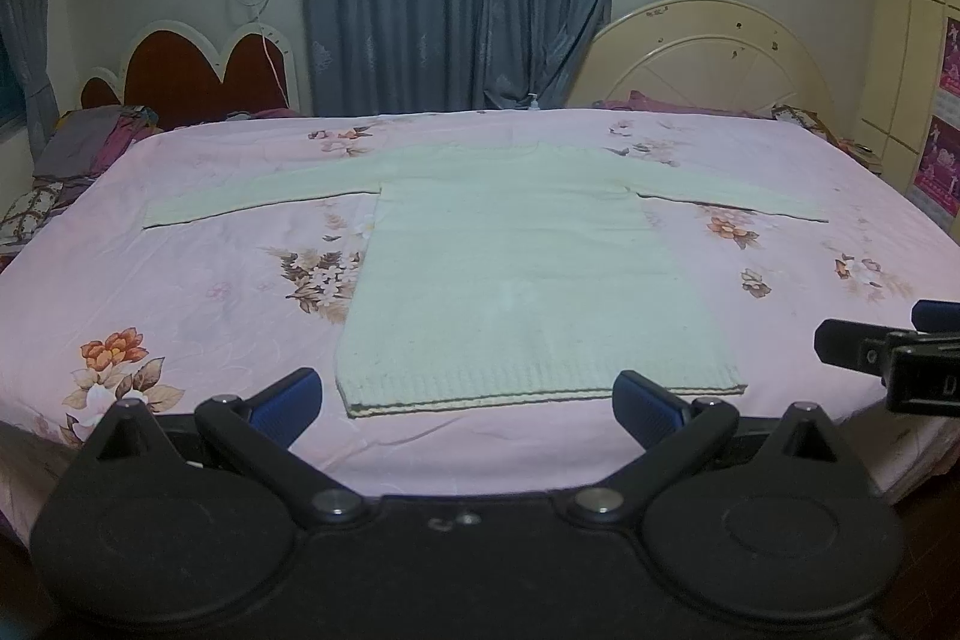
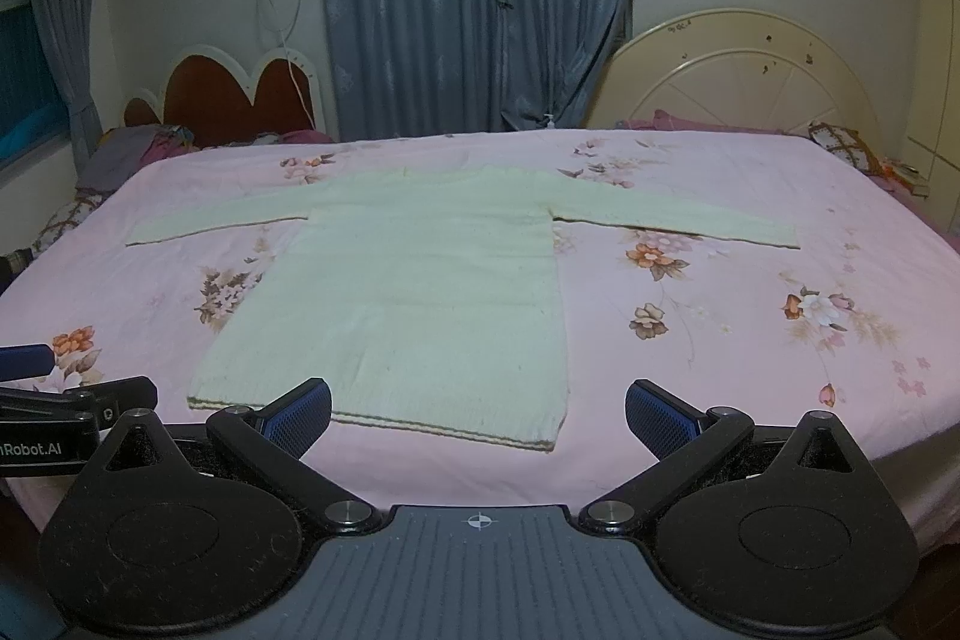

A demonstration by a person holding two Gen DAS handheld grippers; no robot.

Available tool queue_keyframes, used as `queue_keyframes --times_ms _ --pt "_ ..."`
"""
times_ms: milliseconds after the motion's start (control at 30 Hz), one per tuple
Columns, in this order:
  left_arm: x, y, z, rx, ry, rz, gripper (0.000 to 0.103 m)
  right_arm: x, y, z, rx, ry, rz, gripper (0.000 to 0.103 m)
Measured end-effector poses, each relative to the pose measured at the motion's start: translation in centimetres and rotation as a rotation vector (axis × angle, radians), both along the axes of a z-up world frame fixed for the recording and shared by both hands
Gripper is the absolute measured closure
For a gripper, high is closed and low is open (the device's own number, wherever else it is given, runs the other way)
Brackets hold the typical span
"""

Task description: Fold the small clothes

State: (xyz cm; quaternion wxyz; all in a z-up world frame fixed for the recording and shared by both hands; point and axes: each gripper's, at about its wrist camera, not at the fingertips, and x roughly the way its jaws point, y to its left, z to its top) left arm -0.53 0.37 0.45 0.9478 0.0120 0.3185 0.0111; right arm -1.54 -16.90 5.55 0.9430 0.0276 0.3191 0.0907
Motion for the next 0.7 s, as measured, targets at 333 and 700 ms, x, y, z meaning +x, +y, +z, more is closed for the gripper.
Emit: queue_keyframes --times_ms 333,700 --pt "0.04 0.04 -0.01 0.004 -0.001 0.006 0.0 0.13 0.19 0.02 -0.001 0.002 0.001 0.0" --pt "0.11 0.07 -0.16 0.004 -0.004 0.015 0.0 0.19 0.45 -0.1 -0.002 0.0 0.003 0.0"
